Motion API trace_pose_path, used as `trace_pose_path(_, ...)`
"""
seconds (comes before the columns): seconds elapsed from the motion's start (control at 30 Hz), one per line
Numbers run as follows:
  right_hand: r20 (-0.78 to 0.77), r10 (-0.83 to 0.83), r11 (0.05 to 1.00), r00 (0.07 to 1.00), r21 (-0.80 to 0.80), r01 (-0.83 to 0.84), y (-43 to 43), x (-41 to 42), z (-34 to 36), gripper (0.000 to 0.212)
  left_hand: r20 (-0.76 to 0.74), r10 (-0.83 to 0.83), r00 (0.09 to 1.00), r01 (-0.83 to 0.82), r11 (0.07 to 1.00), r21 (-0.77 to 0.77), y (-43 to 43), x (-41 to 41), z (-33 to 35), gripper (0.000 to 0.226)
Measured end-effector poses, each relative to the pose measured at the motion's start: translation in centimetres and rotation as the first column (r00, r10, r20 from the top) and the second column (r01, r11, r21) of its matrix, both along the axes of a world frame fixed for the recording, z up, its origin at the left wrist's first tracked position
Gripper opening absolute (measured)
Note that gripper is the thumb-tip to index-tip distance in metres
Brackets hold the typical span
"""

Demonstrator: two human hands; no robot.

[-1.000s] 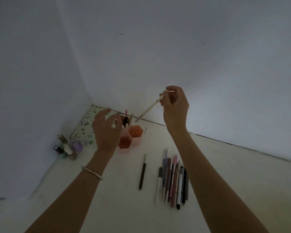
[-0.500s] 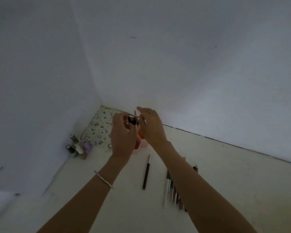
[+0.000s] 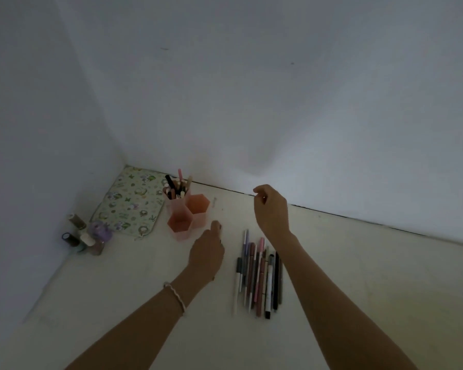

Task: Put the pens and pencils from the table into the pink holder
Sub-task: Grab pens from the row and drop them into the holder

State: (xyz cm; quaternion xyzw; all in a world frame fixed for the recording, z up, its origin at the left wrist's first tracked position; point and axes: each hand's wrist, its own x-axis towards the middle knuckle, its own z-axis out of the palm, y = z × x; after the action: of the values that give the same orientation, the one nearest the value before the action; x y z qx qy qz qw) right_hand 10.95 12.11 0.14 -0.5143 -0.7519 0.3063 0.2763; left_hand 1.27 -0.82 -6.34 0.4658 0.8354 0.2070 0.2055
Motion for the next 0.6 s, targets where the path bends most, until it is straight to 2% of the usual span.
trace_pose_path(0.07,0.235,0.042,0.997,0.971,-0.080,-0.024,0.4,0.5,-1.5,0.018,0.124,0.036,0.992,-0.066,0.967,0.244,1.4,-0.4,2.5,0.055)
trace_pose_path(0.13,0.467,0.098,0.988,0.879,-0.151,-0.030,0.1,0.8,-2.9,0.014,0.162,0.027,0.986,-0.091,0.912,0.400,2.4,-0.6,4.4,0.066)
trace_pose_path(0.23,0.607,0.125,0.978,0.785,-0.208,0.005,-0.7,0.9,-5.0,0.015,0.163,0.004,0.987,-0.086,0.860,0.502,2.7,-0.9,5.6,0.067)
trace_pose_path(0.37,0.653,0.133,0.981,0.745,-0.193,-0.006,-1.9,0.2,-7.2,0.024,0.180,0.001,0.984,-0.096,0.848,0.522,2.0,-1.2,5.4,0.063)
trace_pose_path(0.47,0.606,0.091,0.982,0.790,-0.187,0.030,-2.2,-0.5,-8.0,0.026,0.204,0.026,0.979,-0.132,0.841,0.525,1.5,-1.6,5.1,0.060)
trace_pose_path(0.6,0.497,0.110,0.954,0.861,-0.297,0.049,-2.1,-1.1,-7.8,0.029,0.218,0.043,0.975,-0.161,0.815,0.556,1.0,-1.7,5.6,0.057)
